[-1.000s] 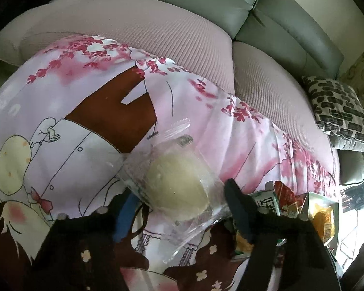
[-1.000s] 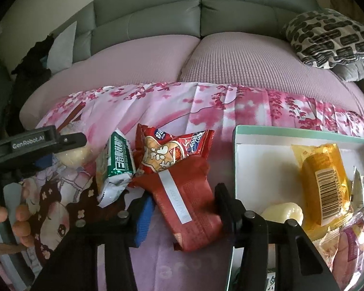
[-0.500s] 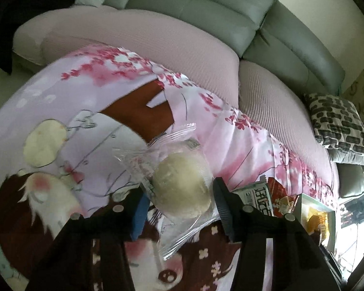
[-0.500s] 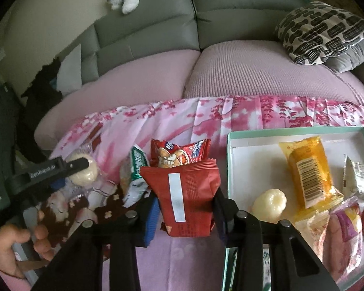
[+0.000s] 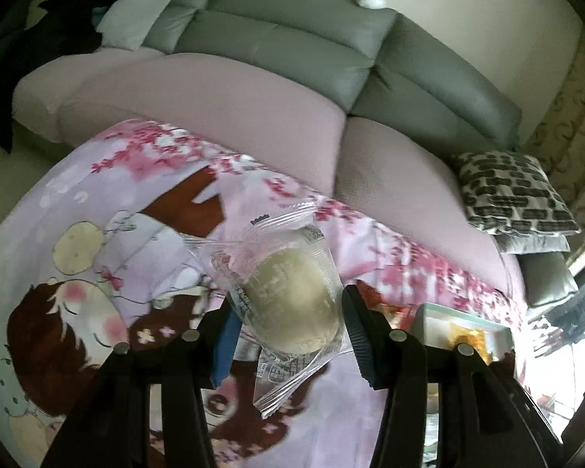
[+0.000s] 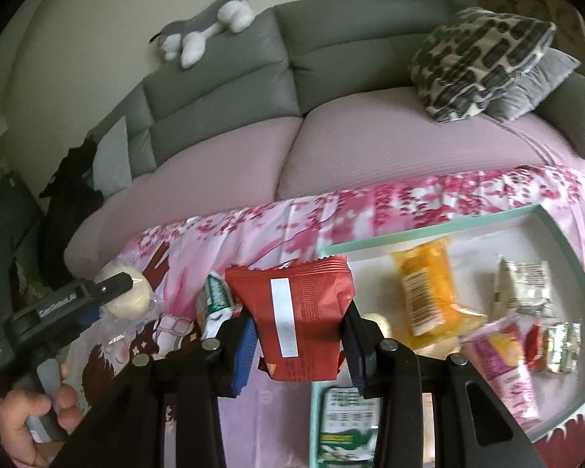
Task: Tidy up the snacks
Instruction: 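Carry the wrapped bun and red box over the tray with both tools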
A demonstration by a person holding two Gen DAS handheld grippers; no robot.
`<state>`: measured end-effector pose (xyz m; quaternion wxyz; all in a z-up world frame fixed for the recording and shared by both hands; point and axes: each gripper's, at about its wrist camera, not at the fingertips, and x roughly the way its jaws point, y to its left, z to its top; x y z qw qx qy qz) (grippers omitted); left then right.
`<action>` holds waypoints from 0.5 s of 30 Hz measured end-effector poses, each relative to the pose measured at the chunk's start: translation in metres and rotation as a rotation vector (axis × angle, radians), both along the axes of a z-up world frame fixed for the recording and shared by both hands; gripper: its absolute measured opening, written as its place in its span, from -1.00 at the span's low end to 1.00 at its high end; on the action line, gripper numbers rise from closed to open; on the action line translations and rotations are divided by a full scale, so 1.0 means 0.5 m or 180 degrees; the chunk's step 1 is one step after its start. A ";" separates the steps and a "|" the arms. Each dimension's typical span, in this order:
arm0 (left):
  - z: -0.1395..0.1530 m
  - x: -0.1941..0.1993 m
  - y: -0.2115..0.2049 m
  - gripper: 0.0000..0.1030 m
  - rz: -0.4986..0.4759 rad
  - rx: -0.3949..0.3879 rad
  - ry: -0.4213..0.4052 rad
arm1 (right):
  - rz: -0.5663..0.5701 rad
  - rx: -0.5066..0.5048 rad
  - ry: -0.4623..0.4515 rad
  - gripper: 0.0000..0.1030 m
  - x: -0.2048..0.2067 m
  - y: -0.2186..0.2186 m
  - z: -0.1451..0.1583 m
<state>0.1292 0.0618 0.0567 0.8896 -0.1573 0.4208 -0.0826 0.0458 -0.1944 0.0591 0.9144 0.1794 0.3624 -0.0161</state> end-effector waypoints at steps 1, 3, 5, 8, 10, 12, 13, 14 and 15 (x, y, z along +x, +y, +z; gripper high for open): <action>0.005 -0.003 -0.014 0.02 -0.0040 -0.0006 -0.0013 | -0.0041 0.0022 -0.0001 -0.19 -0.006 -0.013 0.001; 0.014 -0.007 -0.036 0.02 -0.0108 -0.0009 -0.0032 | -0.0124 0.0065 -0.0013 -0.19 -0.016 -0.039 0.003; 0.023 -0.010 -0.067 0.02 -0.0222 -0.0037 -0.0041 | -0.0238 0.0101 -0.0016 -0.19 -0.029 -0.069 0.006; 0.036 -0.016 -0.110 0.00 -0.0362 -0.0062 -0.0056 | -0.0394 0.0113 -0.0005 -0.19 -0.045 -0.109 0.006; 0.046 -0.023 -0.143 -0.03 -0.0459 -0.0024 -0.0088 | -0.0516 0.0152 -0.0006 -0.19 -0.059 -0.143 0.006; 0.054 -0.028 -0.172 -0.13 -0.0562 -0.0014 -0.0125 | -0.0639 0.0180 -0.0008 -0.19 -0.073 -0.174 0.004; 0.059 -0.032 -0.189 -0.14 -0.0623 -0.0019 -0.0147 | -0.0707 0.0179 -0.0002 -0.19 -0.080 -0.191 0.003; 0.062 -0.035 -0.204 -0.14 -0.0671 -0.0008 -0.0159 | -0.0771 0.0174 0.0008 -0.19 -0.087 -0.206 0.002; 0.063 -0.037 -0.219 -0.14 -0.0717 0.0018 -0.0169 | -0.0839 0.0173 0.0020 -0.19 -0.092 -0.222 0.000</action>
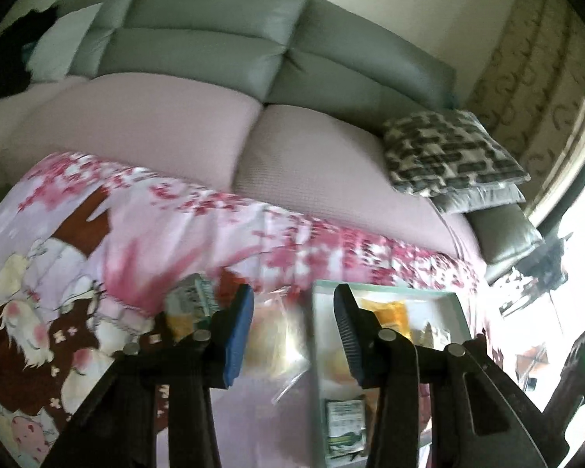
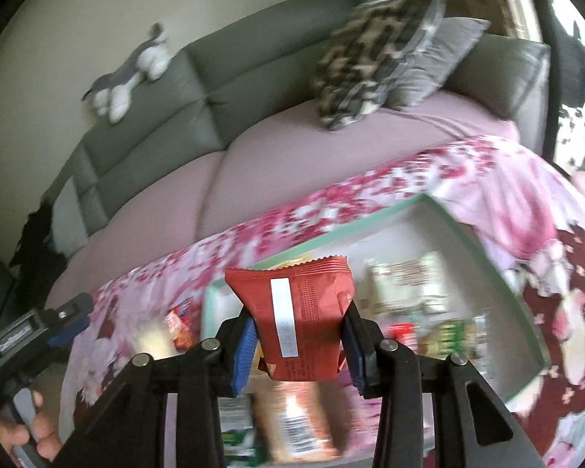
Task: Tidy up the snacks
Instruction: 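Carry the wrapped bun and red box over the tray with both tools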
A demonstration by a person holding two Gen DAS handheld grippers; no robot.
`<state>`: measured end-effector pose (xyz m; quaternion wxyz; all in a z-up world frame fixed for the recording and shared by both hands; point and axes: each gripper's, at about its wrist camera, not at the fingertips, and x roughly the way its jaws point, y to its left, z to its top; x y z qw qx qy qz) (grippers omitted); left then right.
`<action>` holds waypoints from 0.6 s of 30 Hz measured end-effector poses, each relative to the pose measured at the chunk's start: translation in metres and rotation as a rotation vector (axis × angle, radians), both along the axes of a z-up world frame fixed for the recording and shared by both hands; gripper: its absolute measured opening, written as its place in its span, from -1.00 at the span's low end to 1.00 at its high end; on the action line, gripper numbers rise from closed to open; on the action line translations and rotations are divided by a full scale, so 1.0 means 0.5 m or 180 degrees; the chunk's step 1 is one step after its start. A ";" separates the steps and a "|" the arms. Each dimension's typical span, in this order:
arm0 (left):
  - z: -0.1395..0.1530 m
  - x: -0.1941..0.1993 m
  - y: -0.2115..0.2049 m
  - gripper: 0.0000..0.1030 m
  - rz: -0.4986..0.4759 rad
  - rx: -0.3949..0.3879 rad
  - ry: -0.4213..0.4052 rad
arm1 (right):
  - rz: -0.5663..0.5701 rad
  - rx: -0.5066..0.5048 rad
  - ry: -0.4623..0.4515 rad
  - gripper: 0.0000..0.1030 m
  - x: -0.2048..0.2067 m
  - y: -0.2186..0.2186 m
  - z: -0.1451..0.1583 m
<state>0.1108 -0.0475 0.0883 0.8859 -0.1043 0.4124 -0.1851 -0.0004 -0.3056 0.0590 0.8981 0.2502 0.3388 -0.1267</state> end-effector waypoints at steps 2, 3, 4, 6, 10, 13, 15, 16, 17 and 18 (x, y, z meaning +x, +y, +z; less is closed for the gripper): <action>-0.009 0.000 -0.029 -0.14 -0.0082 0.0055 0.0031 | -0.0090 0.0051 0.0020 -0.18 -0.012 -0.028 -0.007; -0.018 0.001 -0.039 -0.14 -0.0099 0.0071 0.0065 | -0.0122 0.0084 0.0021 -0.19 -0.017 -0.040 -0.011; -0.024 0.001 -0.042 -0.14 -0.0091 0.0084 0.0087 | -0.0151 0.0109 0.0028 -0.19 -0.022 -0.050 -0.014; -0.040 0.006 -0.047 -0.14 -0.0049 0.0149 0.0172 | -0.0184 0.0131 0.0048 -0.19 -0.026 -0.063 -0.019; -0.062 0.012 -0.068 -0.14 -0.0086 0.0286 0.0245 | -0.0199 0.0167 0.0147 -0.19 -0.022 -0.075 -0.036; -0.084 0.018 -0.082 -0.09 -0.0087 0.0354 0.0295 | -0.0187 0.0193 0.0180 -0.18 -0.021 -0.075 -0.045; -0.106 0.027 -0.088 0.11 -0.0051 0.0445 0.0428 | -0.0188 0.0196 0.0175 -0.18 -0.023 -0.075 -0.046; -0.119 0.031 -0.092 0.22 -0.0032 0.0492 0.0474 | -0.0190 0.0198 0.0174 -0.19 -0.024 -0.076 -0.046; -0.129 0.034 -0.094 0.24 -0.0033 0.0524 0.0510 | -0.0189 0.0199 0.0177 -0.19 -0.024 -0.075 -0.048; -0.138 0.036 -0.097 0.25 -0.0045 0.0536 0.0541 | -0.0187 0.0199 0.0183 -0.19 -0.023 -0.075 -0.049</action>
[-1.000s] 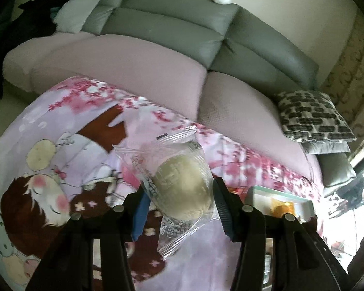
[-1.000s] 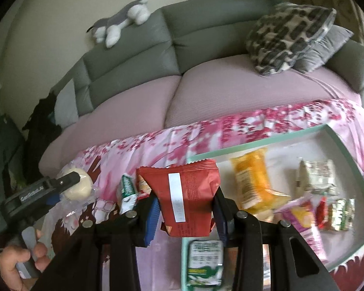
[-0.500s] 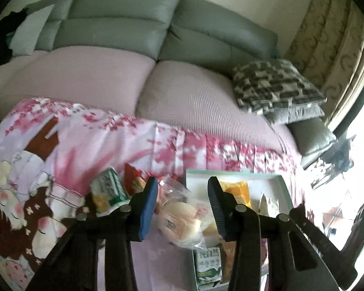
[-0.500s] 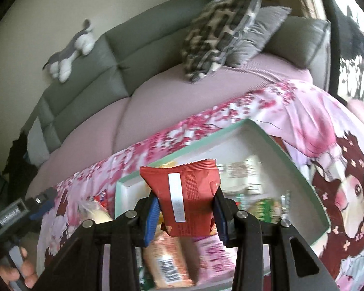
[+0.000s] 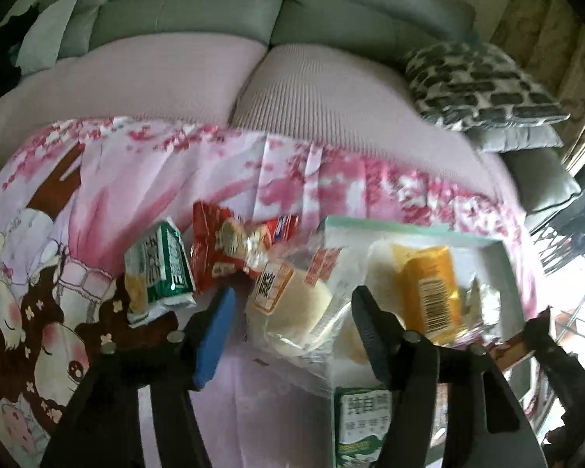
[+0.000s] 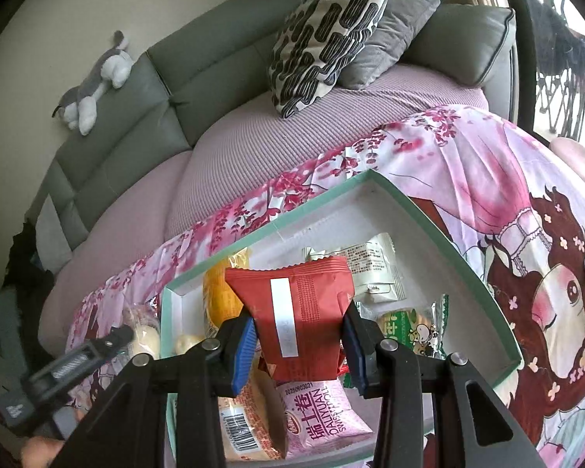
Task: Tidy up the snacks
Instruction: 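Carry the wrapped bun and red box over the tray with both tools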
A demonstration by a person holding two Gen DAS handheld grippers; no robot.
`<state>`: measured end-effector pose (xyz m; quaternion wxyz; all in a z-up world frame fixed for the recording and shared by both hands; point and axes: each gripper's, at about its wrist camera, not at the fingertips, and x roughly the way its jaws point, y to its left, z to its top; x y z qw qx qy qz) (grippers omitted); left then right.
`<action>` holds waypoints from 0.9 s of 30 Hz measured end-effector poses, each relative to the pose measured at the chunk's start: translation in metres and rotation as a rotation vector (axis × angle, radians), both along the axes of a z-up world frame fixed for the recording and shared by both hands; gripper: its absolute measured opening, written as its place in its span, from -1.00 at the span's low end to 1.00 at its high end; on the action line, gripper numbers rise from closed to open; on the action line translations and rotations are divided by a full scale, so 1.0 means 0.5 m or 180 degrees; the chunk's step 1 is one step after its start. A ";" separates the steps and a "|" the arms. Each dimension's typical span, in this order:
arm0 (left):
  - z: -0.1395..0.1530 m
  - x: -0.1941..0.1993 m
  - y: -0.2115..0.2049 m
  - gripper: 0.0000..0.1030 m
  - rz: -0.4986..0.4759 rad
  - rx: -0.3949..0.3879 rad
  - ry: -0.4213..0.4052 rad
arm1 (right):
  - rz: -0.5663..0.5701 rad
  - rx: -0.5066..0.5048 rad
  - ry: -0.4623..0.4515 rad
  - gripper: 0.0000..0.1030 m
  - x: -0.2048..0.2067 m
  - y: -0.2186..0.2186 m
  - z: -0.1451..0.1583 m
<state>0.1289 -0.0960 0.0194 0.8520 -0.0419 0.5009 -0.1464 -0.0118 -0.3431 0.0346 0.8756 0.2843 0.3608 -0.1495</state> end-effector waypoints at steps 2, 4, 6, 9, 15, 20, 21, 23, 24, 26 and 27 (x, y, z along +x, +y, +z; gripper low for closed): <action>-0.019 0.007 -0.007 0.26 -0.0039 -0.0017 0.0076 | 0.0007 0.0005 0.0011 -0.18 0.002 0.001 -0.002; -0.037 0.012 -0.016 0.27 -0.0047 0.0013 0.0127 | 0.0013 0.0009 0.0015 -0.18 0.004 0.002 -0.004; -0.044 0.015 -0.021 0.26 -0.0034 0.0070 0.0078 | 0.0021 0.0026 0.0025 -0.18 0.006 0.002 -0.008; -0.048 0.019 -0.017 0.22 -0.0007 0.0049 0.0054 | 0.0019 0.0046 0.0043 -0.18 0.009 0.000 -0.014; -0.042 0.018 -0.003 -0.03 0.0050 0.0009 -0.0004 | 0.0008 0.0089 0.0027 -0.19 0.007 -0.005 -0.017; -0.024 0.008 -0.003 -0.11 0.0032 -0.0005 -0.0085 | 0.0006 0.0102 0.0022 -0.18 0.006 -0.006 -0.017; -0.020 0.007 -0.003 -0.12 0.0032 -0.0013 -0.0102 | 0.0004 0.0109 0.0018 -0.18 0.006 -0.007 -0.017; -0.006 0.002 -0.003 -0.13 0.0025 -0.0037 -0.0141 | -0.0002 0.0114 0.0017 -0.19 0.005 -0.008 -0.017; 0.002 0.000 -0.004 -0.13 0.0014 -0.0057 -0.0164 | -0.0004 0.0121 0.0016 -0.19 0.005 -0.009 -0.017; 0.021 -0.005 -0.009 -0.13 -0.0023 -0.0087 -0.0237 | -0.0007 0.0126 0.0017 -0.18 0.005 -0.010 -0.018; 0.028 -0.006 -0.014 -0.13 -0.0049 -0.0095 -0.0267 | -0.0008 0.0128 0.0016 -0.18 0.005 -0.010 -0.018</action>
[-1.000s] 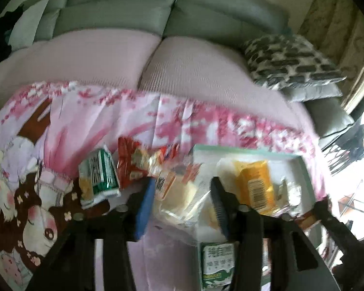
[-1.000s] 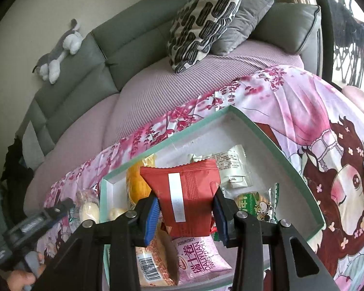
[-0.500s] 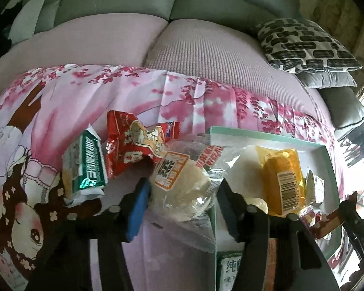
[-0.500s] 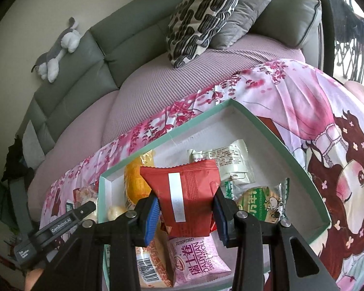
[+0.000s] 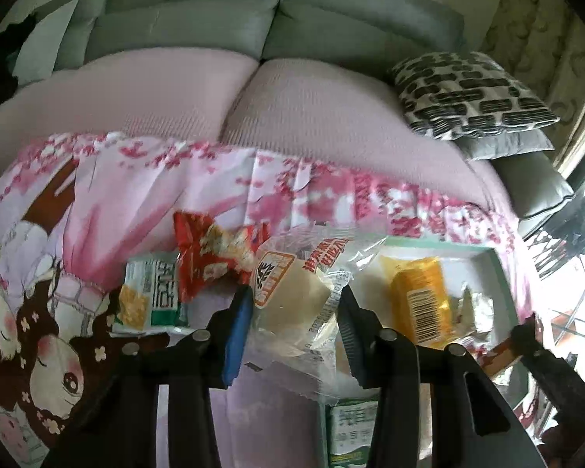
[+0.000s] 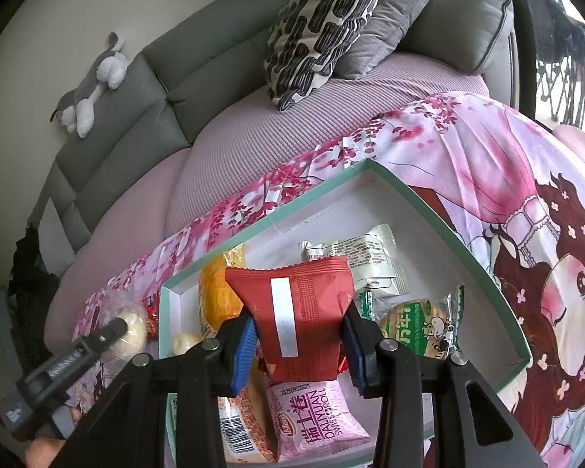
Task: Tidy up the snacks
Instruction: 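Carry the wrapped bun and red box over the tray with both tools, then open both tools to release the bun and red box into the tray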
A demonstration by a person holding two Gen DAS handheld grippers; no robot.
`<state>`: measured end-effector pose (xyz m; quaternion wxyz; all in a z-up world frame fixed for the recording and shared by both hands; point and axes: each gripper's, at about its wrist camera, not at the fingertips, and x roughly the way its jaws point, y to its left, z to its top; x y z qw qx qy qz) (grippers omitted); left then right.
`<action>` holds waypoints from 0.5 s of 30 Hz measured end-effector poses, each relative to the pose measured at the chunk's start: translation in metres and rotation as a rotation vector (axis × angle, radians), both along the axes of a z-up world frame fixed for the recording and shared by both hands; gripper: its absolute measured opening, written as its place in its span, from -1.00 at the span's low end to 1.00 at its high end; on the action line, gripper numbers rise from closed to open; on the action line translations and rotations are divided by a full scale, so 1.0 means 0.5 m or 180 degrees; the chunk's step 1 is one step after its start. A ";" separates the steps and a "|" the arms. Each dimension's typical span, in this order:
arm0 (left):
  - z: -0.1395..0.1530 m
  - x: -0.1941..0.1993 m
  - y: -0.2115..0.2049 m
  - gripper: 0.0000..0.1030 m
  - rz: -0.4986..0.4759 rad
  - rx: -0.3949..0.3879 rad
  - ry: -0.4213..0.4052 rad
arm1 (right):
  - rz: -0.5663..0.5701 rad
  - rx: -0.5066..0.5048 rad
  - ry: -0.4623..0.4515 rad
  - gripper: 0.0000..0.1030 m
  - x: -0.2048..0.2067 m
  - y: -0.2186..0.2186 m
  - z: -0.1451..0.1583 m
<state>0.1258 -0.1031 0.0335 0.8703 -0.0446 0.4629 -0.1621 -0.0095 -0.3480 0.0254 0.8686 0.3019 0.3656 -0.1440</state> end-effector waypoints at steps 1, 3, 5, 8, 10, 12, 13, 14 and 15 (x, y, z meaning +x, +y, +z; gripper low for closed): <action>0.007 -0.002 -0.008 -0.13 -0.0043 -0.0009 -0.0028 | 0.0000 0.0001 -0.0001 -0.18 0.000 0.000 0.000; 0.013 -0.002 -0.026 -0.13 -0.0137 -0.0024 -0.0044 | 0.0002 0.0002 0.0001 -0.18 0.000 -0.001 -0.001; 0.009 0.000 -0.051 -0.13 -0.0229 -0.0015 -0.0023 | 0.0000 0.0002 0.0000 -0.18 0.000 -0.001 -0.001; 0.002 0.004 -0.088 -0.13 -0.0334 0.0034 -0.0016 | -0.0001 -0.0001 0.0000 -0.18 0.001 -0.002 -0.001; -0.001 0.006 -0.109 -0.13 -0.0380 0.0114 -0.0030 | 0.0002 -0.0012 0.0002 -0.18 0.001 -0.002 -0.001; -0.001 0.006 -0.117 -0.13 -0.0411 0.0087 -0.0012 | 0.0017 -0.0033 0.0010 -0.17 0.002 -0.002 -0.002; 0.002 0.003 -0.118 -0.13 -0.0413 0.0039 -0.0018 | 0.0016 -0.0069 0.0028 -0.17 0.004 -0.001 -0.001; 0.004 0.001 -0.119 -0.12 -0.0422 0.0032 -0.0014 | 0.0009 -0.0105 0.0048 -0.17 0.004 0.000 -0.001; 0.006 -0.002 -0.119 -0.09 -0.0430 0.0038 -0.0013 | 0.0008 -0.0158 0.0083 -0.17 0.006 0.002 -0.001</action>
